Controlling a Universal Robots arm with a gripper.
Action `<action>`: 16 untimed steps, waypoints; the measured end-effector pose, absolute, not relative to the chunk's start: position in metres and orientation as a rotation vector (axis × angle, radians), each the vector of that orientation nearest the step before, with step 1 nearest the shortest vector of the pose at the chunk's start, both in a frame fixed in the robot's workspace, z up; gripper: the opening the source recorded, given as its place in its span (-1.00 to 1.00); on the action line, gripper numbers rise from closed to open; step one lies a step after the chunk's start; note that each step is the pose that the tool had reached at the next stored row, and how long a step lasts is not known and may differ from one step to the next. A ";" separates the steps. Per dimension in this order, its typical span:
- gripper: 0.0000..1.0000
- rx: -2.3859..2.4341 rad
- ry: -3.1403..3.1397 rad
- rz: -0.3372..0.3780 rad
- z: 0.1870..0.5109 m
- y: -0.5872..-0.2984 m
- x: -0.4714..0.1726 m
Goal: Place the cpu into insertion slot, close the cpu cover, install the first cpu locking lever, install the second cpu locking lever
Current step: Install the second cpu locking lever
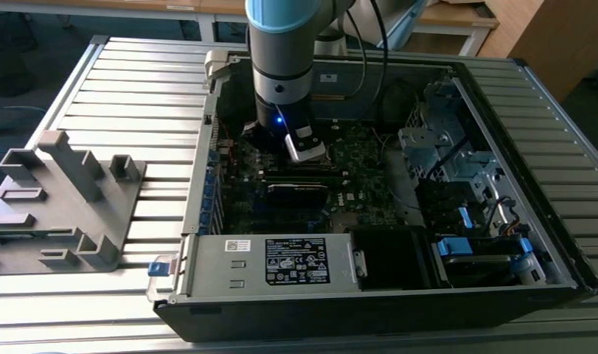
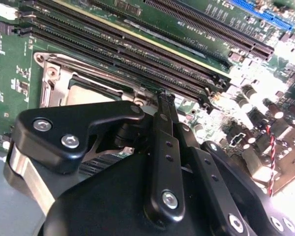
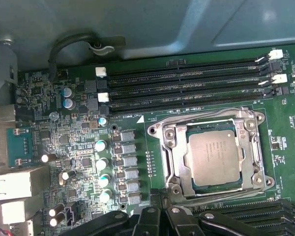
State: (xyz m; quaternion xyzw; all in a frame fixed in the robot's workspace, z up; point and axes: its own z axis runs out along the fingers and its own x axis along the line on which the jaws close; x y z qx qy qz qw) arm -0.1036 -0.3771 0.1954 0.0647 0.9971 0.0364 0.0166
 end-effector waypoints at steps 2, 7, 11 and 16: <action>-0.80 0.201 3.100 0.116 0.195 -0.377 -0.104; -0.80 0.201 3.100 0.116 0.195 -0.377 -0.104; -0.80 0.201 3.100 0.116 0.195 -0.377 -0.104; -0.80 0.201 3.099 0.117 0.202 -0.377 -0.104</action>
